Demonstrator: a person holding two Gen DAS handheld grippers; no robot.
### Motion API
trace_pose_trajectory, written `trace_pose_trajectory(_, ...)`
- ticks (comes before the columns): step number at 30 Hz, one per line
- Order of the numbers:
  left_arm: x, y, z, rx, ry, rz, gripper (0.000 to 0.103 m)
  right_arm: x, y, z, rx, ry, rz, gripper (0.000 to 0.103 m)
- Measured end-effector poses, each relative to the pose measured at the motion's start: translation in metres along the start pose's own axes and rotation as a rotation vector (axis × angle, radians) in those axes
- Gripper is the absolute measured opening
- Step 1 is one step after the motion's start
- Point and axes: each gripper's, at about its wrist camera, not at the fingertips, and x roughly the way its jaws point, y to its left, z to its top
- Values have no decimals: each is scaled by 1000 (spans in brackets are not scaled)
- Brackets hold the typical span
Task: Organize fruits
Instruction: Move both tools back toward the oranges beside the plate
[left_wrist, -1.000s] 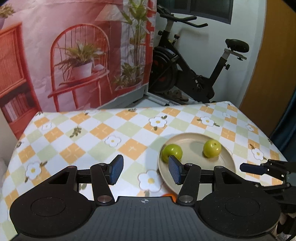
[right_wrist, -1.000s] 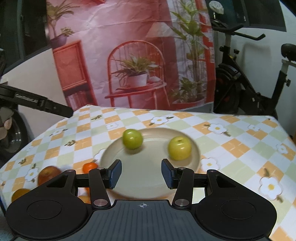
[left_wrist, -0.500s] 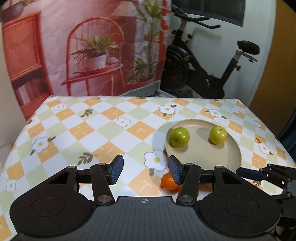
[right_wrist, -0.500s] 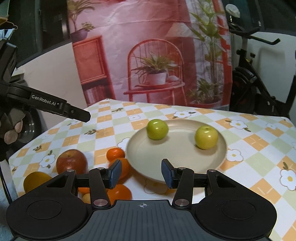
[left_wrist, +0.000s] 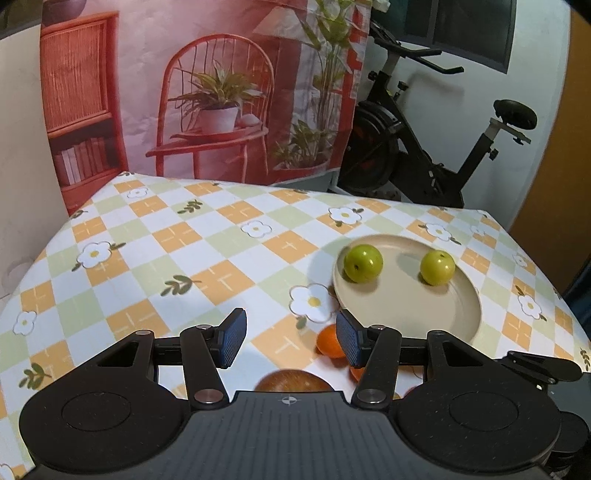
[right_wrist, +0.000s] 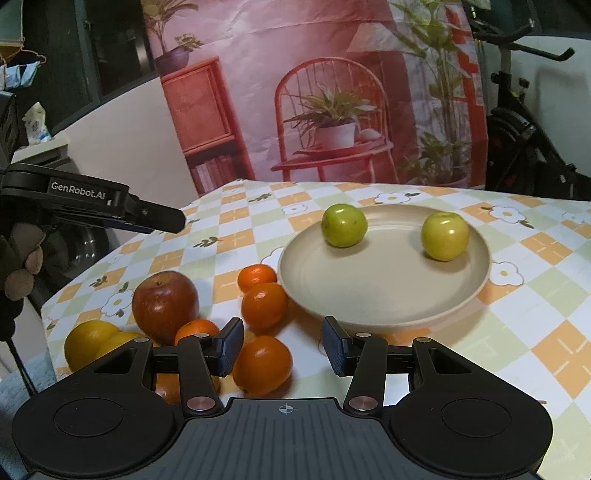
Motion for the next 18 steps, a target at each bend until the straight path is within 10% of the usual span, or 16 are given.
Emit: trace_pose_trajectory(18,-3,-4,-15,3,-21,-4,56,10,-3,-10,47,59,89,40)
